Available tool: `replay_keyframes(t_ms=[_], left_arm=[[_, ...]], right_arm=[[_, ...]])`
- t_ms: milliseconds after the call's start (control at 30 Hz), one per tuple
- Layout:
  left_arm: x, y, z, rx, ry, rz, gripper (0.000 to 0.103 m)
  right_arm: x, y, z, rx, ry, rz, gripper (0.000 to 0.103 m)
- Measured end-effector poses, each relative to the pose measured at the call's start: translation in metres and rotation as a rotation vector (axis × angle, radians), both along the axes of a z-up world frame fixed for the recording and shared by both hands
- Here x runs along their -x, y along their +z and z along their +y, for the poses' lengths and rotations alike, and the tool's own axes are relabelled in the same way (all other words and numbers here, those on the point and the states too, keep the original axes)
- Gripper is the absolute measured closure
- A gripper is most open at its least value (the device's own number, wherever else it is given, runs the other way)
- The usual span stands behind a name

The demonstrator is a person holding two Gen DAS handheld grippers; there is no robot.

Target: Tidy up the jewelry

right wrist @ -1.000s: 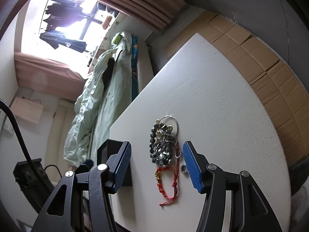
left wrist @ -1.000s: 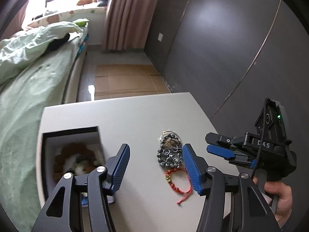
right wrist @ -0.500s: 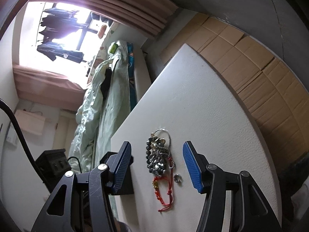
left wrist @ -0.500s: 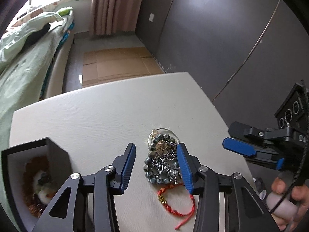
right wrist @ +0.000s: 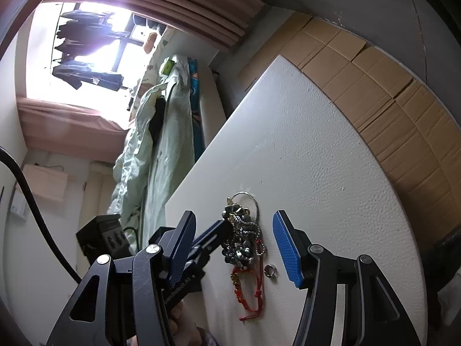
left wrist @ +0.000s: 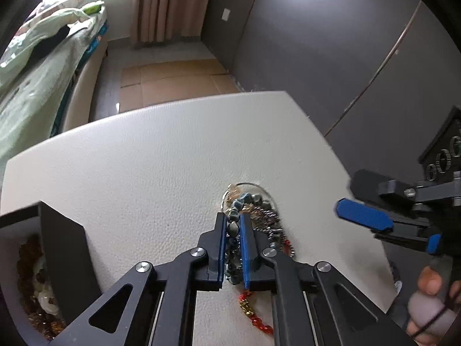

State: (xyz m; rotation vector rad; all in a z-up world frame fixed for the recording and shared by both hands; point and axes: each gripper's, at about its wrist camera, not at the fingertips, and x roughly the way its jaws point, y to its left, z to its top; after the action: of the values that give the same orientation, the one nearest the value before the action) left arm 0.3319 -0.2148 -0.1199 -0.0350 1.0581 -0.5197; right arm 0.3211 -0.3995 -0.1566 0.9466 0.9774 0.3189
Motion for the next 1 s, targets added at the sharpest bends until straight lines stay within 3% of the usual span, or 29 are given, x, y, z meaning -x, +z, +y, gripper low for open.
replay_keyframes(t_ms=[300, 1000], left_arm=[[0.016, 0.041, 0.012, 0.062, -0.015, -0.076, 0.094], [0.044, 0.11, 0.05, 0.114, 0.033, -0.219, 0.094]], right_arm=[[-0.004, -0.001, 0.008, 0.023, 0.016, 0.003, 0.047], [-0.014, -0.008, 0.039, 0.072, 0.104, 0.019, 0.047]])
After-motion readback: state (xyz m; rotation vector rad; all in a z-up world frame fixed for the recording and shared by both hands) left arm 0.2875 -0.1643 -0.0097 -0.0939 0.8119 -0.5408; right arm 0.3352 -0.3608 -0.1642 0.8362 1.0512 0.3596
